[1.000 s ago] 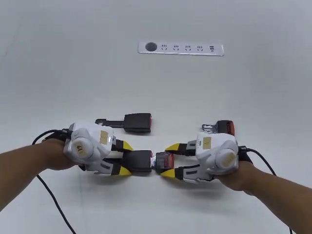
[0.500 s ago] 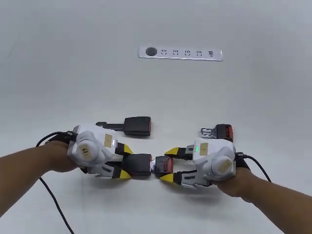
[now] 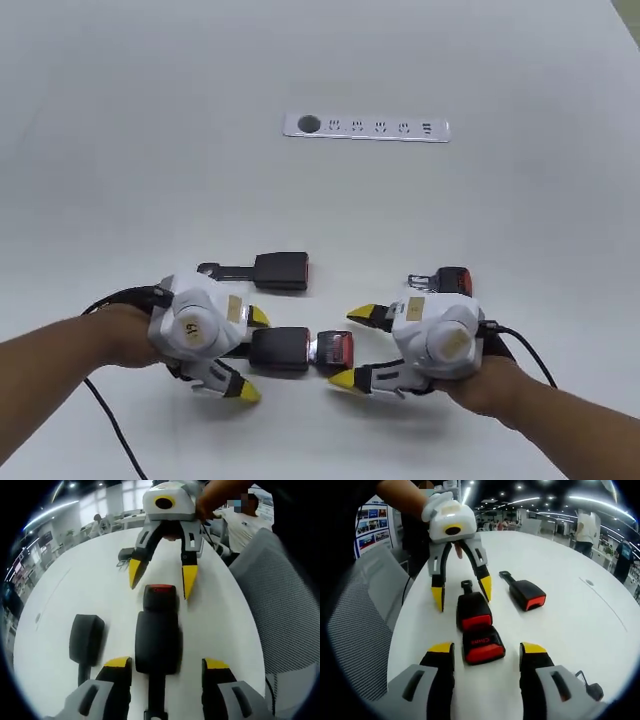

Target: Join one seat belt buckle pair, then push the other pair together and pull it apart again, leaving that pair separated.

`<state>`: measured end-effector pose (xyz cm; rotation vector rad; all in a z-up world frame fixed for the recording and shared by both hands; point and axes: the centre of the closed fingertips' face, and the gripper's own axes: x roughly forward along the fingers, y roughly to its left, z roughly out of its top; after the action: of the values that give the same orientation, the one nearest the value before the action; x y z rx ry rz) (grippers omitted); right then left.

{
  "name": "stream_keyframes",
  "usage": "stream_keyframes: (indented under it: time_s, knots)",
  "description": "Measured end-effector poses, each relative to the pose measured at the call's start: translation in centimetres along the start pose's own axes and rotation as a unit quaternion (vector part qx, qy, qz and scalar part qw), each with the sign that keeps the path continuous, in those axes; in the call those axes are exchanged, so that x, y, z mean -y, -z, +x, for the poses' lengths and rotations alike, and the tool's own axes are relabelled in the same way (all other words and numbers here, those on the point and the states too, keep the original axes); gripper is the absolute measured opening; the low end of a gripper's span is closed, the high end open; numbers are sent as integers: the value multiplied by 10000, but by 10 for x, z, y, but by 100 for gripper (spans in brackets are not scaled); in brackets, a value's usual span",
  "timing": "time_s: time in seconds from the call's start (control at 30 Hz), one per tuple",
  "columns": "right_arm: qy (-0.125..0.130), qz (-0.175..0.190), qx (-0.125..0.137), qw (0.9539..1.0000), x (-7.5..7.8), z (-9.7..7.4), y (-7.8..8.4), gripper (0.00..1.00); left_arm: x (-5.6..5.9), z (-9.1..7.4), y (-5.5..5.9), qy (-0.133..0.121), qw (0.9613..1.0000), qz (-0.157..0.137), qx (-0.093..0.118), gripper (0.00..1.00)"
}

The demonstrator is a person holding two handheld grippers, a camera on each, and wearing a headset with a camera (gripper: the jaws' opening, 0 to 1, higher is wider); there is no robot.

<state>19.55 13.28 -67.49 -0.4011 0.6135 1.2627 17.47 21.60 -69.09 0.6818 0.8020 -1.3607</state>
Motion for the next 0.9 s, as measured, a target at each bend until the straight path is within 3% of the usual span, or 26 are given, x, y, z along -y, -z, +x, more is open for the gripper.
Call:
stream_keyframes:
  time_s: [0.03, 0.2, 0.3, 0.37, 0.5, 0.77, 0.9]
  knots:
    - [35, 2, 10, 10000, 2, -2, 1, 55, -1, -3, -2, -26, 9999, -118, 74, 60]
    - [122, 87, 70, 9999, 11, -15, 0, 63, -12, -19, -13, -210, 9993, -145, 255, 68]
    - [196, 132, 125, 9996, 16, -23, -1, 64, -16, -23, -15, -156, 9991, -218, 316, 72]
    - [234, 110, 130, 9996, 21, -29, -1, 67, -24, -28, -18, -297, 9990, -101, 332, 72]
    - [253, 115, 143, 9995, 31, -40, 0, 72, -41, -39, -20, -470, 9978, -147, 436, 72]
    - [487, 376, 99, 9981, 71, -63, 14, 75, -76, -58, -24, -840, 9958, -84, 360, 71]
    - [554, 428, 49, 9975, 86, -70, 20, 76, -93, -61, -22, -876, 9955, -78, 363, 72]
